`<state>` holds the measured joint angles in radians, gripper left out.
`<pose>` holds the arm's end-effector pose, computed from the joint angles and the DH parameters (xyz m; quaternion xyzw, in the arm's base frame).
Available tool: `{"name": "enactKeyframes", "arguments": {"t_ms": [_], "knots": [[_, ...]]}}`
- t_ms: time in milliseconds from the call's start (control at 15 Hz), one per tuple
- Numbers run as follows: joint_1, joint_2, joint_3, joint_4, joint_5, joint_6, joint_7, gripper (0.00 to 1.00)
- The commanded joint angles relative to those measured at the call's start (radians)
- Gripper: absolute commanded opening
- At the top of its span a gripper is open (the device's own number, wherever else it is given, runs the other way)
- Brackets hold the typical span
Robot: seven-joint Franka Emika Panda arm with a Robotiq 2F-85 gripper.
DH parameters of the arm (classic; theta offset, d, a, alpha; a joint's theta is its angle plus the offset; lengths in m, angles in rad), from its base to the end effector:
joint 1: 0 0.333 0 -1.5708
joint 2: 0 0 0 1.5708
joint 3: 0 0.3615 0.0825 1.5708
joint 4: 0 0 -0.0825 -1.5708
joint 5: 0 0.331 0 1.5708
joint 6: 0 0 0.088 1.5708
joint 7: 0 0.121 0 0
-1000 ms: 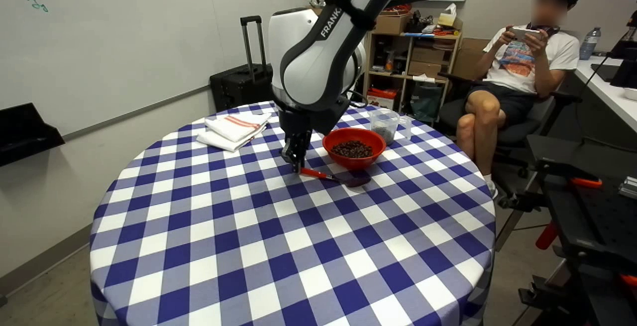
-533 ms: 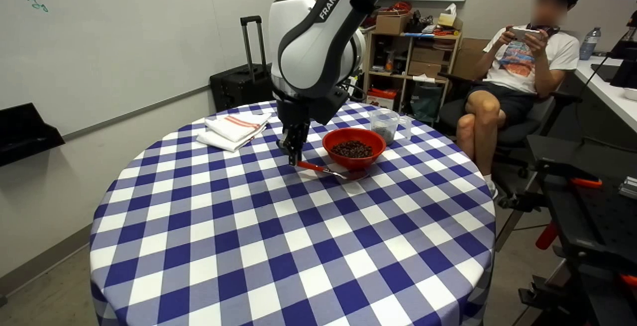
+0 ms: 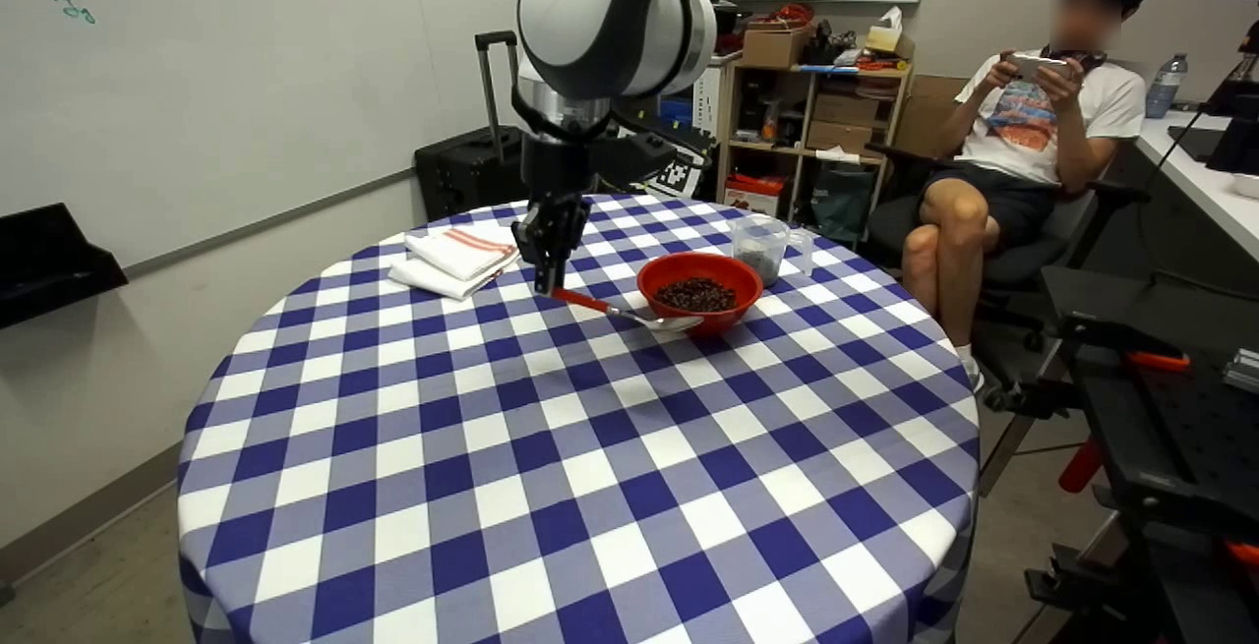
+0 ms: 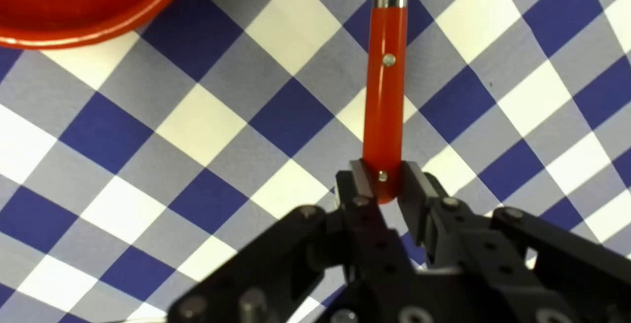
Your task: Pick up the spoon from the table and scoop some of the contents in the bowl and put the scooped contents in the jar
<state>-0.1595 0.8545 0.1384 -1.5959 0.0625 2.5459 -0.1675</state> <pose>0.7005 -0.0340 0.1977 -0.9961 -0.0219 -0.0567 0.0646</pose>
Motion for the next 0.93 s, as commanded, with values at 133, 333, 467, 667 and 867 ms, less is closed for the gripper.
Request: {"name": "enactKeyframes", "arguments": {"t_ms": [133, 333, 467, 667, 867], "knots": [[-0.081, -0.105, 0.054, -0.08, 0.118, 0.097, -0.093, 0.05], [-0.137, -0.145, 0.084, -0.12, 0.163, 0.216, -0.151, 0.05], [-0.176, -0.164, 0.105, -0.149, 0.184, 0.294, -0.184, 0.05], [-0.221, -0.187, 0.115, -0.21, 0.192, 0.437, -0.176, 0.05], [-0.262, -0.195, 0.115, -0.274, 0.162, 0.56, -0.144, 0.05]]}}
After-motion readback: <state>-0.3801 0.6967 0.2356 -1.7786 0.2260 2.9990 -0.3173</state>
